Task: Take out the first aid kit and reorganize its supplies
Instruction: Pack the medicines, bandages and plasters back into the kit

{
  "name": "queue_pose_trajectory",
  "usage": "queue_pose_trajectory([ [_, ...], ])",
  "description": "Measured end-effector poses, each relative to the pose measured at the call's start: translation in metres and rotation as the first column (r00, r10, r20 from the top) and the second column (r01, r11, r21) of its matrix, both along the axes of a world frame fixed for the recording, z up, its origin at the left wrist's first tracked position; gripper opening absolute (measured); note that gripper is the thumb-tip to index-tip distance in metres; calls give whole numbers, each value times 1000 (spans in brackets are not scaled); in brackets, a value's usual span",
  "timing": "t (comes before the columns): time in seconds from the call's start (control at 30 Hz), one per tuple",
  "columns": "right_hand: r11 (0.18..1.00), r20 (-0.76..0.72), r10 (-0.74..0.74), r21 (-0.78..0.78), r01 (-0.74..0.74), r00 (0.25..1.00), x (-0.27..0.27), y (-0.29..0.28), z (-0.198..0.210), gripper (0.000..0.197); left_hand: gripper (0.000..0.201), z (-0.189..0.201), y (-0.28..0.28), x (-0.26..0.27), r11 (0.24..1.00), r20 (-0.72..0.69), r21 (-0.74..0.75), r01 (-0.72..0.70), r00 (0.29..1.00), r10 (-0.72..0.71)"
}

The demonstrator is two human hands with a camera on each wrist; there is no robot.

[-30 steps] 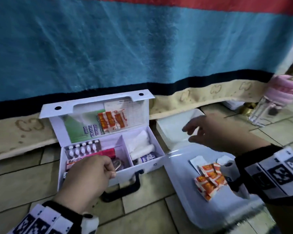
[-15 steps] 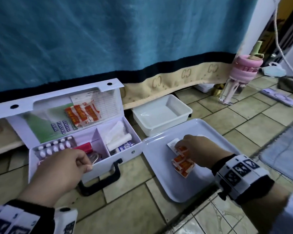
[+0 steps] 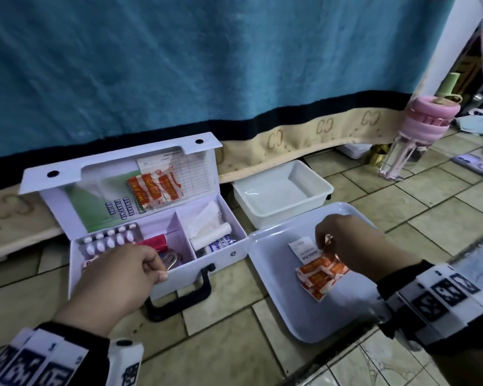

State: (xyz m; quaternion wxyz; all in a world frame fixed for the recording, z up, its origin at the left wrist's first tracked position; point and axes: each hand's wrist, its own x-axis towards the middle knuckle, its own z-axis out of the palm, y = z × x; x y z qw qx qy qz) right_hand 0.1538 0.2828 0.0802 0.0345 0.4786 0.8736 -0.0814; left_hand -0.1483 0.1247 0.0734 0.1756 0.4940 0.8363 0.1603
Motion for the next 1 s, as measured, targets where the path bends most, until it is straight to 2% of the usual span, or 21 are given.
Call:
queue_pose_trajectory([
  [0.07, 999, -26, 36, 30, -35, 999, -1, 0, 16, 31, 21, 0, 0, 0, 1000, 2, -5, 0, 1000, 0],
  [0.13, 997, -25, 68, 41, -67, 997, -8, -6, 37, 27, 20, 0, 0, -1, 1000, 6, -13, -3, 1000, 3],
  [0.23, 993, -225, 100, -31, -110, 969, -26, -14, 61, 14, 20, 1, 2, 0, 1000, 0, -18, -9, 1000, 9],
  [0.3, 982, -400, 102, -109, -158, 911, -43, -10, 62, 12, 19, 2, 2, 0, 1000, -10, -20, -6, 1000, 6],
  [0.4, 942, -564, 26, -263, -209, 825, -80, -2, 48, 14, 21, 3, 2, -1, 1000, 9, -24, 4, 1000, -4],
  [0.57, 876, -599, 71, -345, -336, 798, -150, 10, 32, 22, 24, 4, 4, -1, 1000, -38, -24, 11, 999, -12],
  [0.63, 858, -707, 19, -352, -375, 707, -172, 15, 37, 27, 25, 4, 3, 0, 1000, -34, -24, 11, 999, -12],
  [0.67, 862, -777, -15, -329, -386, 629, -182, 17, 41, 28, 25, 4, 3, 0, 1000, -30, -21, 8, 1000, -9],
  [0.77, 895, -939, -130, -250, -369, 320, -204, 25, 58, 31, 23, 4, 2, 0, 1000, -35, -1, -5, 999, 5],
  [0.8, 910, -957, -142, -228, -347, 254, -209, 29, 62, 31, 24, 4, 2, -1, 1000, -30, 5, -5, 1000, 6],
  [0.83, 927, -964, -129, -201, -318, 232, -213, 34, 64, 31, 24, 3, 2, -1, 1000, -20, 7, -5, 1000, 5],
  [0.87, 946, -962, -92, -165, -278, 257, -216, 37, 64, 28, 24, 3, 2, -2, 1000, -11, 8, -7, 1000, 7],
  [0.97, 984, -887, 60, -24, -176, 458, -221, 45, 57, 14, 23, 1, 0, -2, 1000, -8, 26, -10, 1000, 10],
  [1.0, 985, -858, 111, 30, -168, 501, -221, 45, 56, 11, 21, 1, -1, -2, 999, -16, 40, -7, 1000, 8],
])
